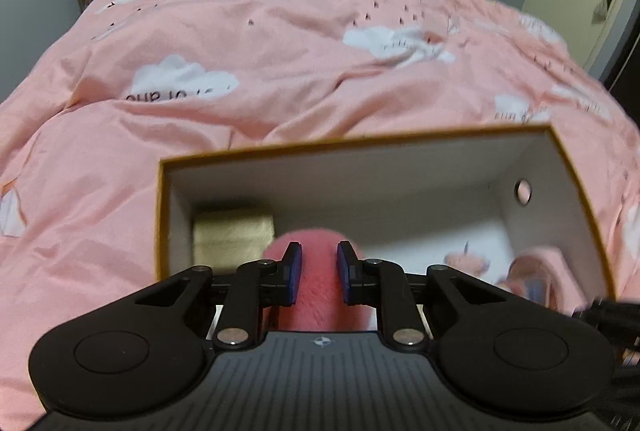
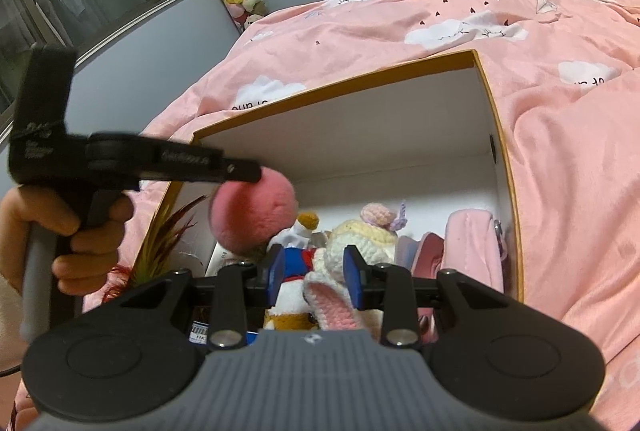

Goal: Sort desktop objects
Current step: 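Release pom-pom into box with left tool while right tool drops feather toy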

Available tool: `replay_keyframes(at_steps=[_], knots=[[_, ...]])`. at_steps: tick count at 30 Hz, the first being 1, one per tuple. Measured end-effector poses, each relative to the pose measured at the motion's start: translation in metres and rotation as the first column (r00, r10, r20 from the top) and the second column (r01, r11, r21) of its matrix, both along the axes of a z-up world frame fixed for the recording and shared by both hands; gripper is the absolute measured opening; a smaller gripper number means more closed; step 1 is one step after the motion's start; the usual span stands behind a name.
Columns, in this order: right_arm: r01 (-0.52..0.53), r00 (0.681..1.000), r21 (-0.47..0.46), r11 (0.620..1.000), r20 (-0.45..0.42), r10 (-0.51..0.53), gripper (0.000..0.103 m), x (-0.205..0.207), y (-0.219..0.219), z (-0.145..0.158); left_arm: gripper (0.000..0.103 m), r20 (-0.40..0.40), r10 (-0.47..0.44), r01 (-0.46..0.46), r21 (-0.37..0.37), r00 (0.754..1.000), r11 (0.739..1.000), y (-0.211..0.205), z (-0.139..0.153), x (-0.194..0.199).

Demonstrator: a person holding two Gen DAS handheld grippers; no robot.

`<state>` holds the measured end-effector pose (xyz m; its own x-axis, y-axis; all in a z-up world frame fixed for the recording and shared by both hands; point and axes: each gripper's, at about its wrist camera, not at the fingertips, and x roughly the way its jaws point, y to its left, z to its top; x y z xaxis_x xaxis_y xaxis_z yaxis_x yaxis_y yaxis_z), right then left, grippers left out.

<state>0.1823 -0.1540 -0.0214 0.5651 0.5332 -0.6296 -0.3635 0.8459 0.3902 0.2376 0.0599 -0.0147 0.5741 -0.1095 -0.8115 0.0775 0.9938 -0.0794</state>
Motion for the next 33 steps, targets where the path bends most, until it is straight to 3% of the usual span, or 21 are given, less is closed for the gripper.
replay_keyframes(at_steps=[6, 12, 24, 33], knots=[[0.004, 1.0, 0.001, 1.0, -0.007, -0.004, 0.035, 0.001, -0.001, -0.002, 0.022, -0.025, -0.017, 0.017, -0.011, 1.0, 1.0, 0.004, -0.004, -0.017], [0.01, 1.0, 0.003, 1.0, -0.015, -0.01, 0.035, 0.004, -0.001, -0.004, 0.022, -0.091, -0.06, 0.065, 0.055, 0.994, 0.996, 0.004, -0.016, -0.026], [0.006, 1.0, 0.006, 1.0, -0.017, -0.006, 0.037, 0.005, -0.001, -0.005, 0.022, -0.171, -0.054, 0.059, 0.026, 0.984, 0.998, -0.003, -0.047, -0.002], [-0.001, 1.0, 0.007, 1.0, 0.0, 0.001, 0.037, 0.0, 0.0, 0.003, 0.022, -0.07, -0.043, 0.045, 0.024, 0.997, 0.999, -0.002, -0.011, -0.035]])
